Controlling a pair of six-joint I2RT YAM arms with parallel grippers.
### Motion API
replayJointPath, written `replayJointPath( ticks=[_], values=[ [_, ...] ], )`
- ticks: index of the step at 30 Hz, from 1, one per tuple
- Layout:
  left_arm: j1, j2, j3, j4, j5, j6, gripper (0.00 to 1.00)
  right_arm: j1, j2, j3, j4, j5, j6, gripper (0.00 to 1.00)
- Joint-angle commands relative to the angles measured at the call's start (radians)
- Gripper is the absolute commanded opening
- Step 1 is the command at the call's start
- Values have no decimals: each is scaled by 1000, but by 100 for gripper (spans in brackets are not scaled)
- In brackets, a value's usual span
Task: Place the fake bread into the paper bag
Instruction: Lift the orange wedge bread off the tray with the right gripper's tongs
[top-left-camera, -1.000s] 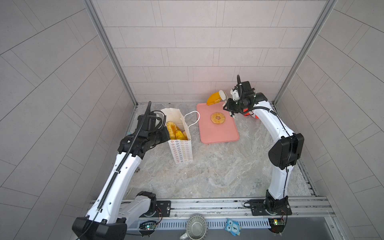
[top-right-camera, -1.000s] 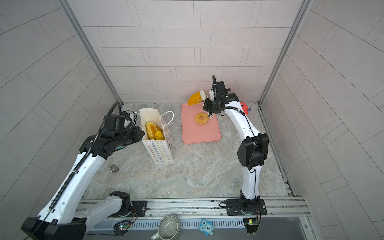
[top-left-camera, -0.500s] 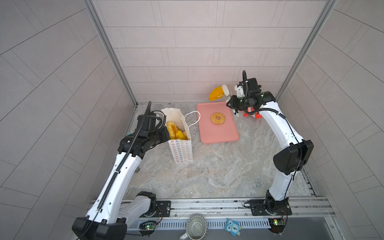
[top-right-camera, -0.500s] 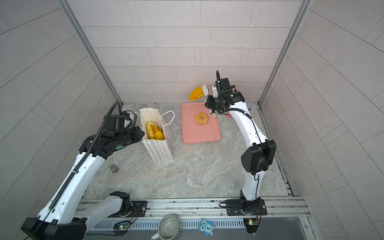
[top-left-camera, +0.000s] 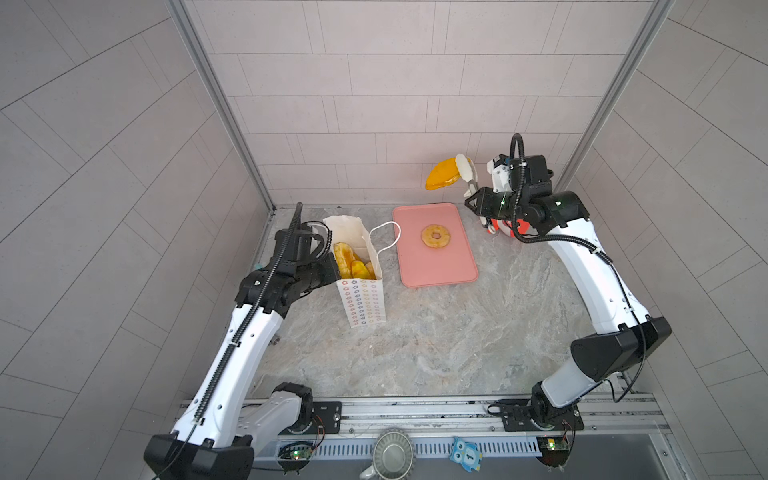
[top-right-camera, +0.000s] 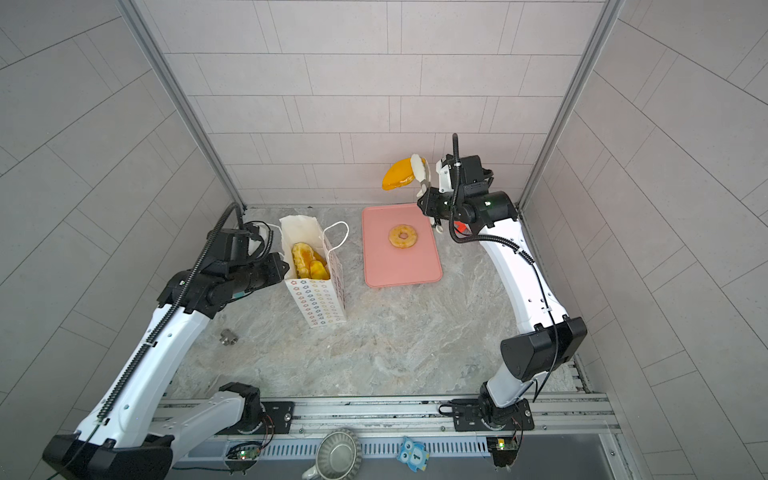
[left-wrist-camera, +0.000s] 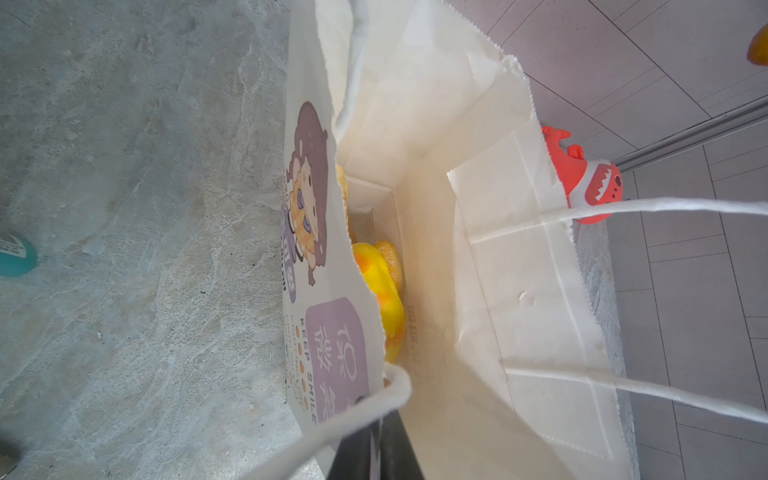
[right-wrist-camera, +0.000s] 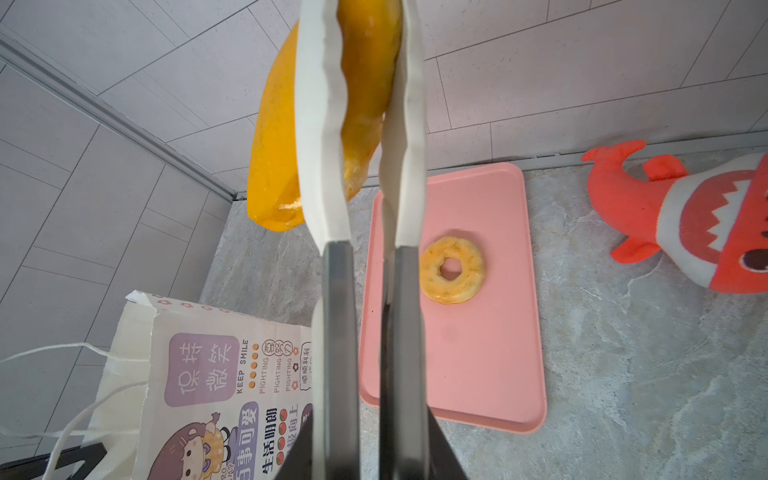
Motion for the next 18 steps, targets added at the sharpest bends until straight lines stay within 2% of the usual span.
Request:
replayJointPath(
  ticks=[1,18],
  values=[
    [-1,-5,24,-9,-4,8,10,5,-60,-10,35,12,-9,29],
    [-1,6,26,0,-1,6,10,33,-222,-83,26,38,-12,31]
  ],
)
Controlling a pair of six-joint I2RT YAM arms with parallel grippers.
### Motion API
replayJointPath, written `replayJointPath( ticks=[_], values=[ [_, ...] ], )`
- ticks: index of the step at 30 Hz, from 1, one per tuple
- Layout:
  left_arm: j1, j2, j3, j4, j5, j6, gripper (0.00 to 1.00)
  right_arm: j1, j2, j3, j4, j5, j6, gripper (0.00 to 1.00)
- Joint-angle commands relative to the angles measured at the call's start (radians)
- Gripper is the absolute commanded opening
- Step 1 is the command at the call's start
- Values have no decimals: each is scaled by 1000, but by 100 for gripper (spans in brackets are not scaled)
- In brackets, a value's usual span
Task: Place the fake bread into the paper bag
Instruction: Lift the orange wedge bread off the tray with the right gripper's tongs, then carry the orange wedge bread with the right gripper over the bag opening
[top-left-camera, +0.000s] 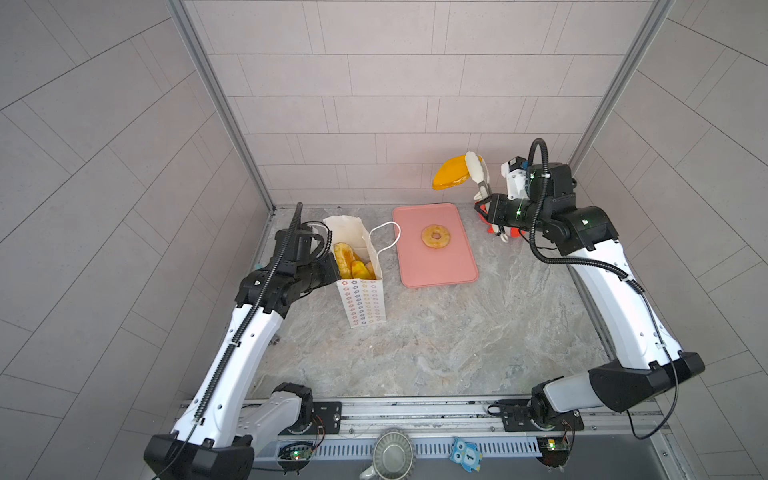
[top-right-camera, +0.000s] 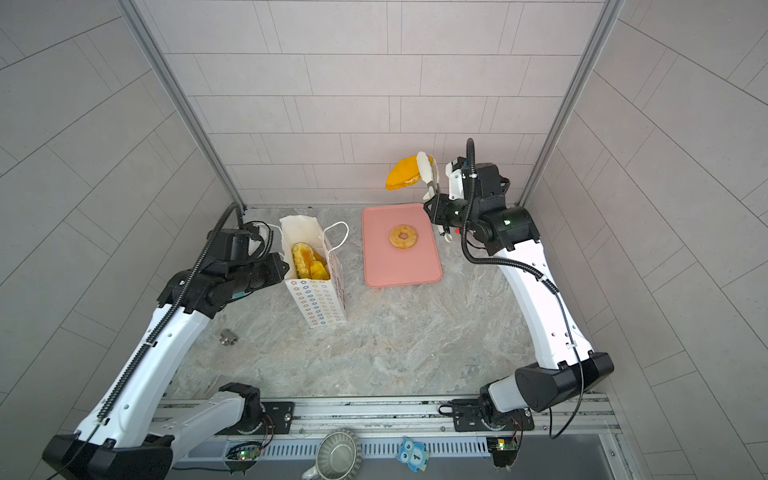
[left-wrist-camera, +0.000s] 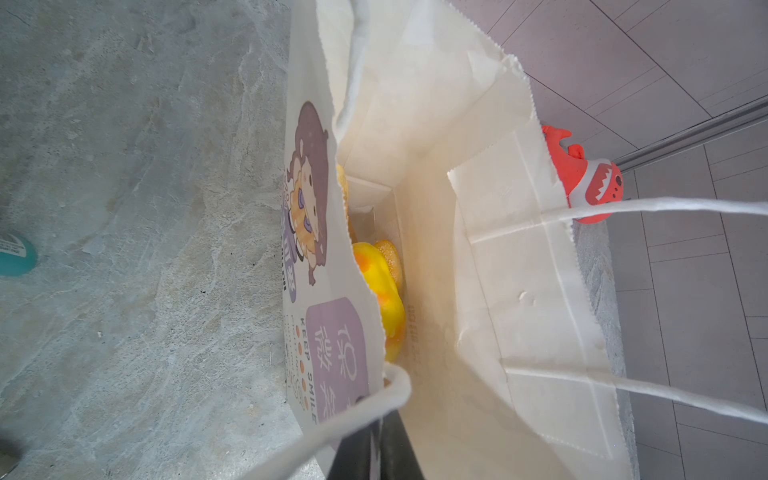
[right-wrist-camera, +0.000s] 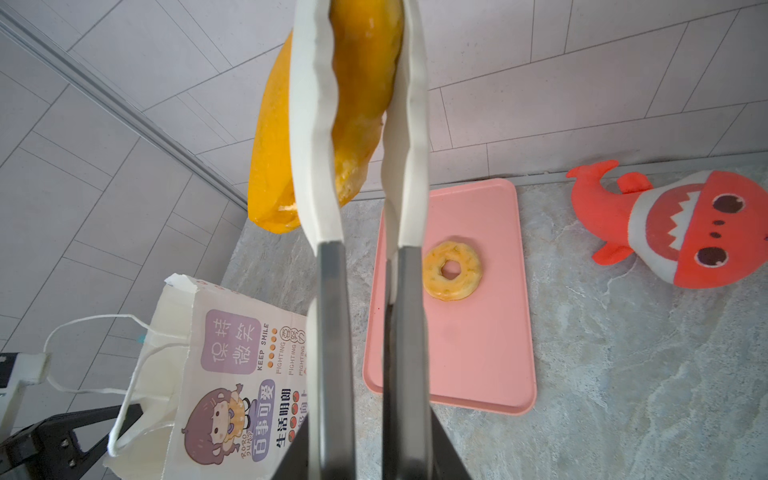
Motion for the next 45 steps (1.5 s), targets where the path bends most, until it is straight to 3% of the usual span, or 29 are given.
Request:
replayJointPath(
  ticks=[1,28,45],
  values=[
    [-1,3,26,1,-3,5,10,14,-47,5,25,16,-15,31],
    [-1,0,23,4,-3,0,10,187,-104,61,19,111,-84,33],
    [-1,0,29,3,2,1,10,475,-19,198,-48,304,-220,34]
  ],
)
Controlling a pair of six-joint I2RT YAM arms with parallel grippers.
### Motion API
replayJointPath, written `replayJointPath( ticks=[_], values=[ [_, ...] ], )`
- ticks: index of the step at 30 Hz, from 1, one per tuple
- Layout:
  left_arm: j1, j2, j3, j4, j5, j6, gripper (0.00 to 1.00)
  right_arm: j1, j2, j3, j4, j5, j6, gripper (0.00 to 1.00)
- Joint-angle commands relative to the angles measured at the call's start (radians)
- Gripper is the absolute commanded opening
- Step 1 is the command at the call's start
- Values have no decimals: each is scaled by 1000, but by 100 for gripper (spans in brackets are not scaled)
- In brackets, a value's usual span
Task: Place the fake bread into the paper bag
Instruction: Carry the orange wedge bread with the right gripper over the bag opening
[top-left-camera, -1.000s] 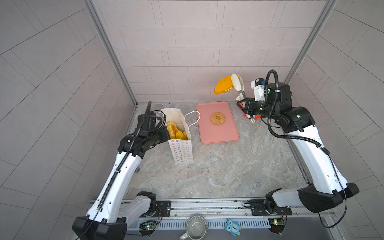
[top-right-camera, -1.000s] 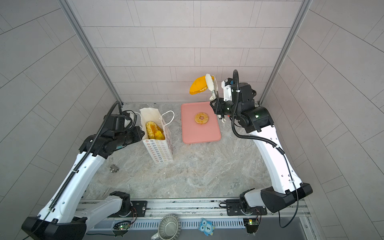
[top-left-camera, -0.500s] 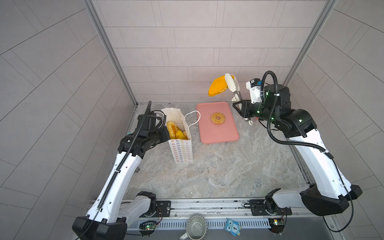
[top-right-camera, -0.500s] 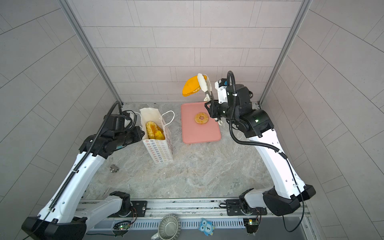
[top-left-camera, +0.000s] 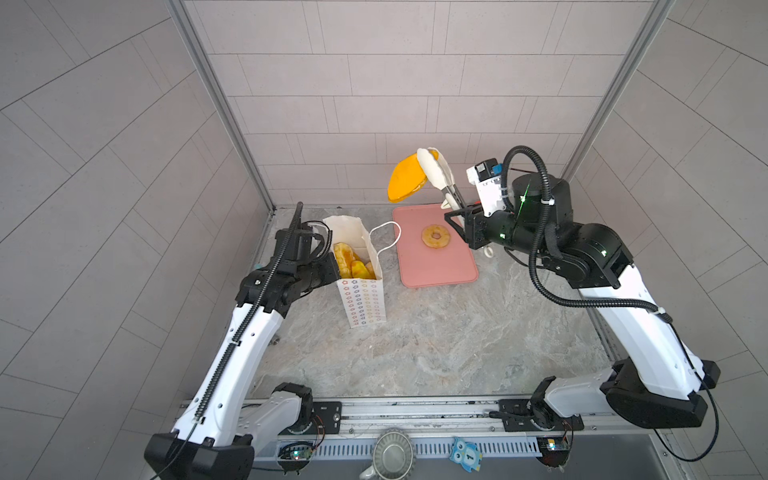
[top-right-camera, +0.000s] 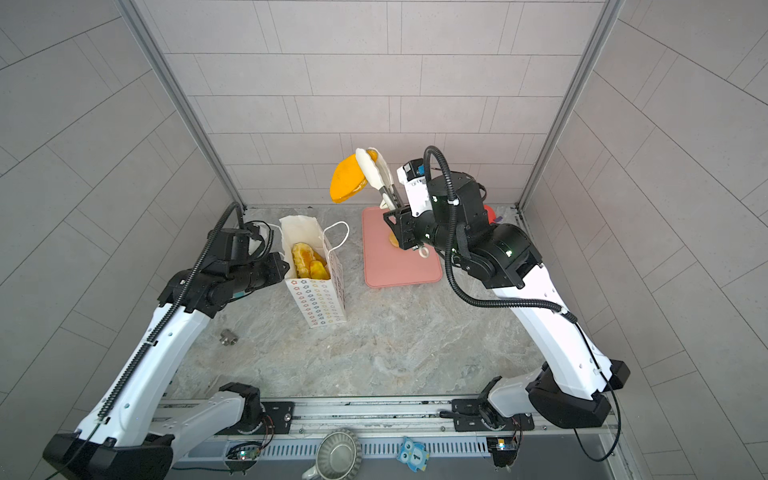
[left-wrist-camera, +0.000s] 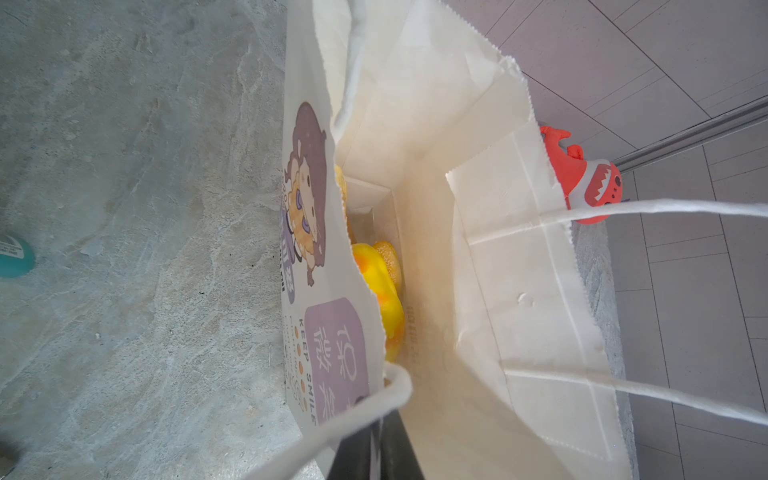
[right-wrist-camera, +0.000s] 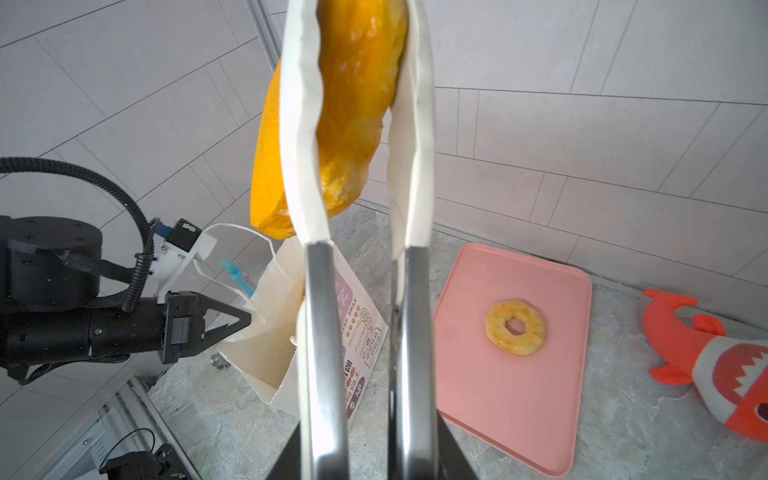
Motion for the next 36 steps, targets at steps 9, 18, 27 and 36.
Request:
replayJointPath(
  ticks=[9,18,27,36],
  values=[
    [-1,-2,29,-1,2,2,10,138,74,86,-22,141,-101,34],
    [-1,2,30,2,0,1,10,238,142,141,-59,258,-160,33],
    [-1,-3,27,1,-1,2,10,314,212,190,-86,368,-212,33],
    [-1,-12,20,-2,-4,2,10,347,262,189,-90,434,-238,31]
  ],
)
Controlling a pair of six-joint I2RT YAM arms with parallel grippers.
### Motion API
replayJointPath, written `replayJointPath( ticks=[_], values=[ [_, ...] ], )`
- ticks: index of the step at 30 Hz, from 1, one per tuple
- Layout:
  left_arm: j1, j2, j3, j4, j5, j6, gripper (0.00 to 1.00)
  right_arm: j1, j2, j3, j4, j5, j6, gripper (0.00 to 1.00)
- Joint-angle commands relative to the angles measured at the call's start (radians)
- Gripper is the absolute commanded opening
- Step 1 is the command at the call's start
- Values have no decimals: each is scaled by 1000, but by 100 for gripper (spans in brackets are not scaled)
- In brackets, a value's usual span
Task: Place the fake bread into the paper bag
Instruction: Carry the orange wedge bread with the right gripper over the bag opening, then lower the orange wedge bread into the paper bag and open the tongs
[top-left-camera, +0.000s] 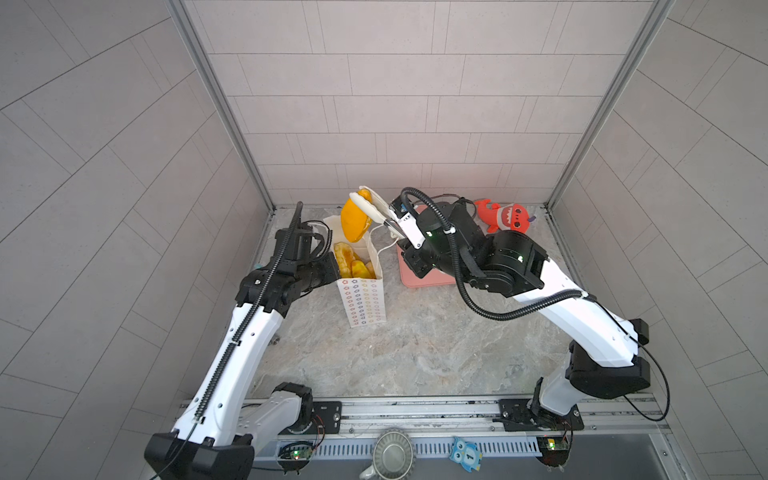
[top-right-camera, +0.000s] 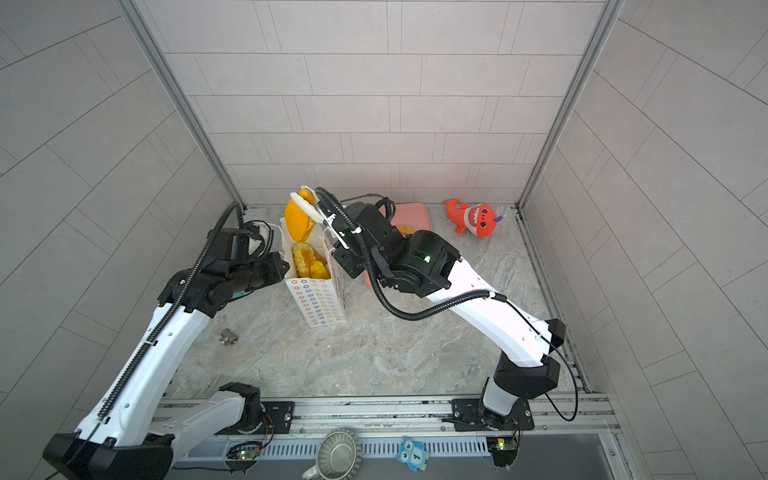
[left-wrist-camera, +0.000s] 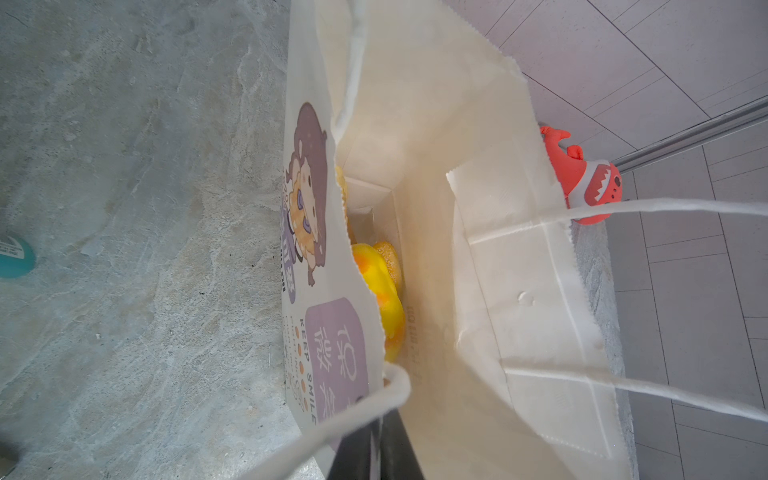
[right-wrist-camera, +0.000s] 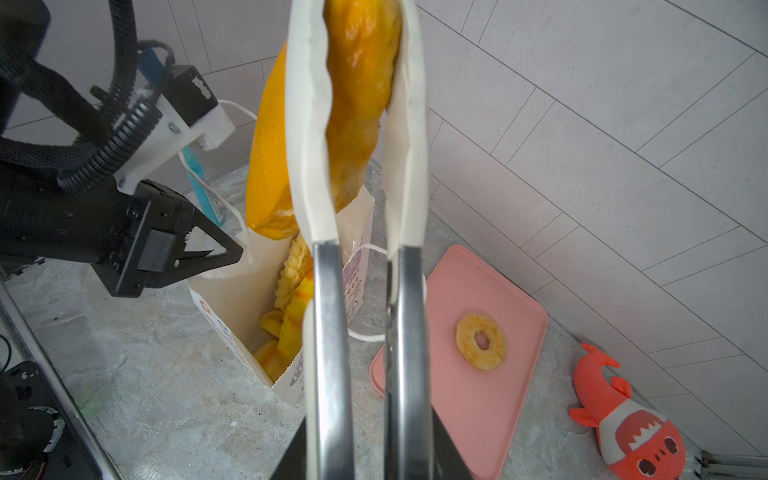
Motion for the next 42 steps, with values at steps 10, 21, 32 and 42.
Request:
replayJointPath(
  ticks=[10,21,32,42],
  values=[
    [-1,-15,16,-1,-5,2,10,25,44,0,12,84,-31,31],
    [-1,-20,14,-4,-8,0,10,25,104,-25,2,97,-38,31],
    [-2,-24,14,-7,-8,1,10,25,173,-23,-27,111,-35,32],
    [-1,-28,13,-9,-10,1,10,25,177,-17,-32,117,-30,43]
  ],
)
